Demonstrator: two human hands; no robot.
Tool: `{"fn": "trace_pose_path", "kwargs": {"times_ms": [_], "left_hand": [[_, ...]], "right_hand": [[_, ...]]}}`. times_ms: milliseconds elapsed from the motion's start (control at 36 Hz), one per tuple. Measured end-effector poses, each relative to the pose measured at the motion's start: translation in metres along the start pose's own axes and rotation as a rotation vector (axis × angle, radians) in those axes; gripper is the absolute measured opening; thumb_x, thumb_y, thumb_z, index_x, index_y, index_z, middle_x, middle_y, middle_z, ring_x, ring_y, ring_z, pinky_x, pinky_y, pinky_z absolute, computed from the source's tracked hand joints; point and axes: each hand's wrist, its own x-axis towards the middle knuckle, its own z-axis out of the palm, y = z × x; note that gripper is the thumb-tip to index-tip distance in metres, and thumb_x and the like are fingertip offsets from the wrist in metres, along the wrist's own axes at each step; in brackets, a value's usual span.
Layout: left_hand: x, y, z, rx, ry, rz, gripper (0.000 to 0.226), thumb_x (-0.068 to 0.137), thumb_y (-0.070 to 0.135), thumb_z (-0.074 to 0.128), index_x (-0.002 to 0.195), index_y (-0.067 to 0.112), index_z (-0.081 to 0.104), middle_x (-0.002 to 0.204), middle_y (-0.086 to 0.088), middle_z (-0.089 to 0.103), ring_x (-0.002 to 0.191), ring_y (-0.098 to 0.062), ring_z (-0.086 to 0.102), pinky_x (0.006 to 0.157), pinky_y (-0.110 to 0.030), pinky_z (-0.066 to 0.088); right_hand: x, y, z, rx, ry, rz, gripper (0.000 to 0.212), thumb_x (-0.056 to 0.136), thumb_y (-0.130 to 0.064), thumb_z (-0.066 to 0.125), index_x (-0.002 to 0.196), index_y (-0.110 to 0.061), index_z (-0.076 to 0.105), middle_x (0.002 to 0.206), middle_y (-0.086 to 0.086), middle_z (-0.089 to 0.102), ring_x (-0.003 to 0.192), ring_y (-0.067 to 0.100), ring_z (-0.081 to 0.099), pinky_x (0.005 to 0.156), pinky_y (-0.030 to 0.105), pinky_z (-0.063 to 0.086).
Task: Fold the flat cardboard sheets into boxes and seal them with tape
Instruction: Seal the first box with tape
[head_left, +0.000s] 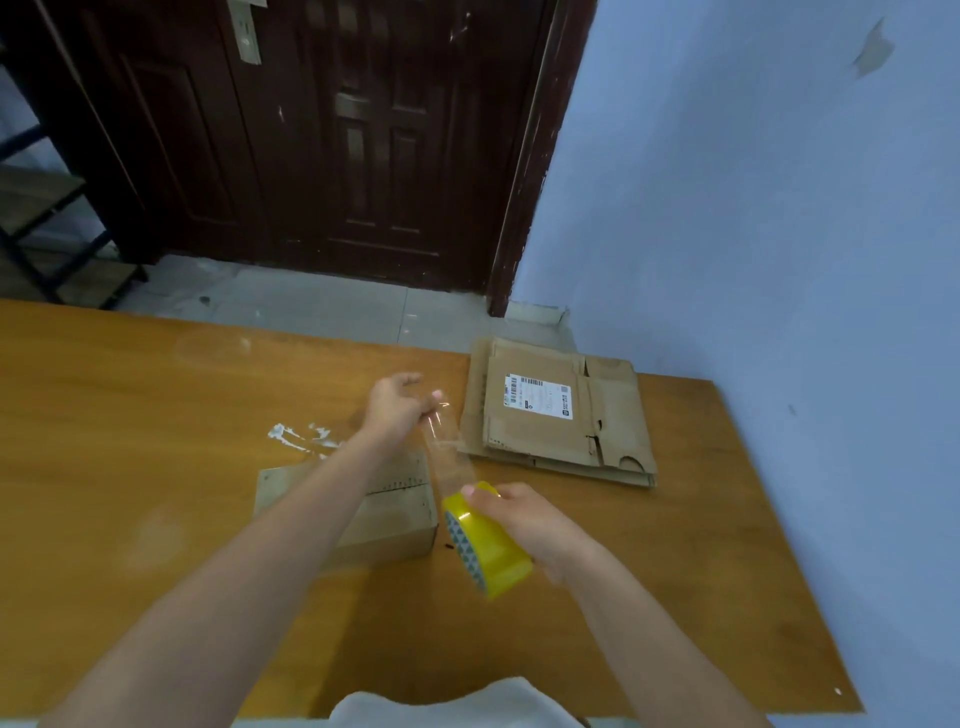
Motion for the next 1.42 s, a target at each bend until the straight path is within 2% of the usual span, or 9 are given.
{"fn": "trace_pose_path", "kwargs": {"times_ms": [83, 194, 278, 389, 528, 667, 861, 1139, 1417], "left_hand": [[0.001, -0.006, -0.005, 0.078, -0.050, 0.049, 0.008, 0.088, 0.005, 0.063, 0.095, 0.005, 0.060, 0.042, 0.009, 0.060, 0.043, 0.000, 0.055, 0.052, -0.016, 0.045], [0.004, -0.019, -0.012, 0.203, -0.078, 0.114, 0.025, 0.092, 0.014, 0.058, 0.068, 0.019, 0.063, 0.045, 0.012, 0.060, 0.048, 0.000, 0.052, 0.064, -0.027, 0.043], [0.000, -0.027, -0.014, 0.369, -0.067, 0.153, 0.021, 0.091, 0.025, 0.060, 0.071, 0.024, 0.065, 0.053, 0.010, 0.062, 0.061, -0.010, 0.058, 0.066, -0.031, 0.045], [-0.009, -0.035, -0.012, 0.649, 0.060, 0.308, 0.023, 0.094, 0.032, 0.054, 0.086, 0.016, 0.068, 0.078, -0.006, 0.068, 0.079, -0.029, 0.060, 0.062, -0.035, 0.041], [-0.003, -0.047, -0.011, 0.579, 0.065, 0.340, 0.024, 0.095, 0.034, 0.053, 0.087, 0.017, 0.068, 0.081, -0.006, 0.069, 0.078, -0.028, 0.061, 0.063, -0.037, 0.046], [0.000, -0.054, -0.010, 0.548, 0.062, 0.325, 0.023, 0.096, 0.032, 0.051, 0.090, 0.016, 0.067, 0.078, -0.003, 0.066, 0.075, -0.026, 0.059, 0.063, -0.038, 0.046], [0.000, -0.055, -0.008, 0.520, 0.076, 0.257, 0.022, 0.096, 0.035, 0.051, 0.093, 0.020, 0.068, 0.077, 0.007, 0.060, 0.075, -0.017, 0.055, 0.055, -0.028, 0.032], [0.014, -0.056, -0.008, 0.277, 0.066, 0.097, 0.010, 0.088, 0.034, 0.063, 0.081, 0.028, 0.068, 0.075, 0.007, 0.065, 0.076, -0.016, 0.058, 0.076, -0.037, 0.048], [0.008, -0.046, -0.003, 0.423, 0.093, 0.045, 0.014, 0.091, 0.039, 0.058, 0.087, 0.031, 0.068, 0.079, 0.010, 0.063, 0.077, -0.012, 0.057, 0.058, -0.026, 0.033]], "right_hand": [[0.001, 0.014, 0.010, 0.013, -0.022, -0.003, 0.029, 0.094, -0.041, 0.050, 0.107, -0.016, 0.059, 0.091, -0.002, 0.062, 0.081, 0.012, 0.060, 0.072, 0.025, 0.047], [0.001, 0.027, 0.019, 0.027, -0.058, 0.028, 0.015, 0.095, -0.041, 0.047, 0.098, -0.029, 0.054, 0.092, -0.008, 0.058, 0.083, 0.006, 0.057, 0.070, 0.019, 0.045], [0.001, 0.033, 0.024, 0.031, -0.047, 0.045, 0.024, 0.095, -0.041, 0.048, 0.111, -0.024, 0.055, 0.102, -0.003, 0.061, 0.087, 0.008, 0.059, 0.070, 0.017, 0.045], [0.004, 0.040, 0.027, 0.078, -0.033, 0.045, 0.009, 0.097, -0.037, 0.047, 0.098, -0.030, 0.052, 0.095, -0.007, 0.060, 0.084, 0.005, 0.057, 0.071, 0.019, 0.045], [0.006, 0.045, 0.034, 0.105, -0.007, 0.032, 0.024, 0.095, -0.040, 0.048, 0.116, -0.027, 0.053, 0.108, -0.008, 0.059, 0.103, 0.012, 0.058, 0.088, 0.026, 0.046], [0.006, 0.047, 0.040, 0.093, -0.010, 0.006, 0.017, 0.095, -0.026, 0.052, 0.083, -0.020, 0.061, 0.076, -0.002, 0.060, 0.064, 0.006, 0.058, 0.061, 0.020, 0.046], [0.006, 0.055, 0.037, 0.057, 0.049, -0.038, 0.016, 0.092, -0.027, 0.058, 0.090, -0.013, 0.066, 0.080, 0.001, 0.064, 0.071, 0.012, 0.061, 0.065, 0.025, 0.048], [0.012, 0.057, 0.039, 0.069, 0.089, -0.059, 0.014, 0.093, -0.024, 0.058, 0.089, -0.012, 0.065, 0.079, 0.003, 0.062, 0.067, 0.012, 0.059, 0.060, 0.022, 0.047], [0.017, 0.061, 0.038, 0.100, 0.090, -0.059, 0.013, 0.093, -0.024, 0.057, 0.087, -0.014, 0.065, 0.076, -0.001, 0.063, 0.067, 0.011, 0.060, 0.059, 0.019, 0.047]]}}
